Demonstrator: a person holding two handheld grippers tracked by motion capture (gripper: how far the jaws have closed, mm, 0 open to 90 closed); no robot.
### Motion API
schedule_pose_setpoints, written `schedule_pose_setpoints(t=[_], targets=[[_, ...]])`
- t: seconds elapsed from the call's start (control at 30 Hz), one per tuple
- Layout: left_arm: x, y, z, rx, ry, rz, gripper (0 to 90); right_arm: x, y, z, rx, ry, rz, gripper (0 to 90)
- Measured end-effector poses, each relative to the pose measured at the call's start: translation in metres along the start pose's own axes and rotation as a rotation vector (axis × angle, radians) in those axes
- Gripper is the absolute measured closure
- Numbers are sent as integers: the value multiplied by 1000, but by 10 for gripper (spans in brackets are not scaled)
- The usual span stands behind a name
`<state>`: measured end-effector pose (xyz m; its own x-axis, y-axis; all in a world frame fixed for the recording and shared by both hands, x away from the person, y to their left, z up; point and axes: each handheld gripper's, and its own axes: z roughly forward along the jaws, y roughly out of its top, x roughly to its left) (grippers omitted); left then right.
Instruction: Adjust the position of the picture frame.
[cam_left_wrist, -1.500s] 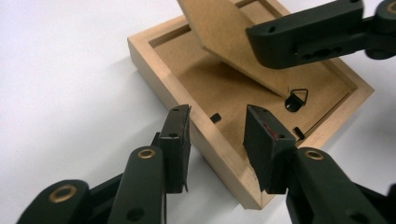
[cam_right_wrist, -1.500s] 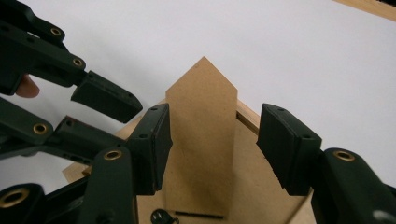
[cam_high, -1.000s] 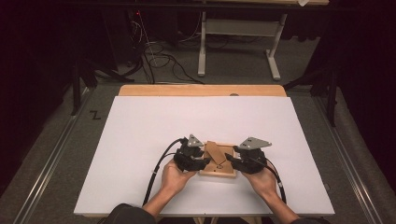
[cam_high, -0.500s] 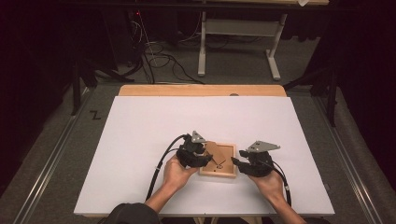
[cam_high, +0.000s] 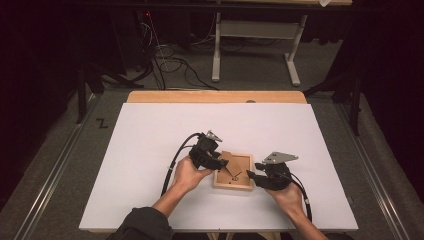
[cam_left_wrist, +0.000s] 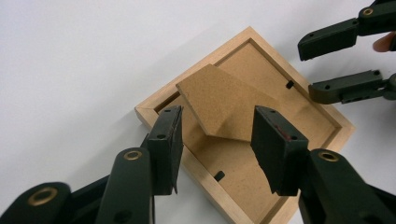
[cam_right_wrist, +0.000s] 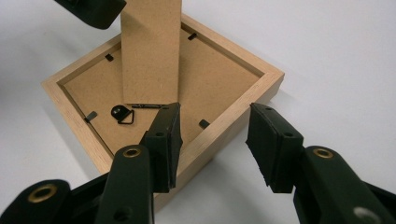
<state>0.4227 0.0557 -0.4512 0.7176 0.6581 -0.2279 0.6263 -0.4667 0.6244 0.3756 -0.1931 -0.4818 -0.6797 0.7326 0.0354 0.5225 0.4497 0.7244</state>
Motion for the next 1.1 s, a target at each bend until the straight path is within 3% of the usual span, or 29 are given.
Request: schedule_pose_setpoints(t=[0.27, 0.37, 0.63, 0.8, 1.1], targets=[[13, 1, 5, 14, -82, -56, 549, 1, 0, 1, 8, 2, -8, 549], [13, 2, 6, 8, -99, -59, 585, 3, -1, 2, 15, -9, -28, 546], [15, 2, 10, 3, -119, -81, 680, 2, -1, 3, 17, 5, -18, 536], [18, 1, 7, -17, -161, -94, 726, 1, -1, 3, 18, 7, -16, 530], [21, -1, 5, -42, -200, -104, 763, 3, -2, 5, 20, 17, -25, 521]])
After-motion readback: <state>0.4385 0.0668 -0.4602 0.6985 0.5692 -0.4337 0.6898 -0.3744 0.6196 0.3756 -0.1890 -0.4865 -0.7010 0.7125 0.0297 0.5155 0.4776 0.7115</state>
